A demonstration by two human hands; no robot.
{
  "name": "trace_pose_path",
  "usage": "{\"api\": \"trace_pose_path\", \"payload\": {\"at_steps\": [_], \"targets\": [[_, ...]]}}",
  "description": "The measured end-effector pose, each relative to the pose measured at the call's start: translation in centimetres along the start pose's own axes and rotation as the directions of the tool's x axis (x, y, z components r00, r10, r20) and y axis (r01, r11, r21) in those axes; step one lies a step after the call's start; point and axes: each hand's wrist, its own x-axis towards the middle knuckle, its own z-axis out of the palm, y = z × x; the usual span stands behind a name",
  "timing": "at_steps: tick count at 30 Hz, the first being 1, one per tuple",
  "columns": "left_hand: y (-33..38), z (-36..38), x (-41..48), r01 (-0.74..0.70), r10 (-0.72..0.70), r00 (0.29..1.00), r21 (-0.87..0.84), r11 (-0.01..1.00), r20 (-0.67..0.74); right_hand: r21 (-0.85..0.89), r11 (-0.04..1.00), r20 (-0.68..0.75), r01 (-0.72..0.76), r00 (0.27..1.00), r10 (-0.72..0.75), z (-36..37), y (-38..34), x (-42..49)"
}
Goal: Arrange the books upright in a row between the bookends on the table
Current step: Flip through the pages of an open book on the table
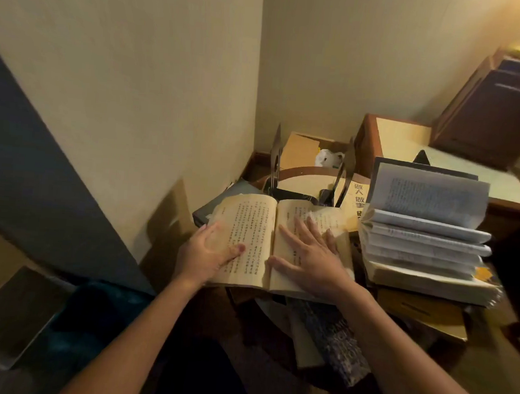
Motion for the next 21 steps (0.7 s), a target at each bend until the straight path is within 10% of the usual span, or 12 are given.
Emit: {"api": "trace_pose_path", "payload": {"at_steps": [11,21], "targets": [[-0.3,-1.3,-1.4,0.014,-0.001,0.998,-0.199,0.980,0.066,0.135,0.991,0.117,-0.009,0.993,-0.007,-1.0,0.1,-5.1],[1.5,-2.3,-2.2,-0.046,0.063,0.995,-0.216,0.975,0.072,0.382,0.912,-0.202,0.152,0.976,-0.079,-1.6,-1.5,-5.3]]}}
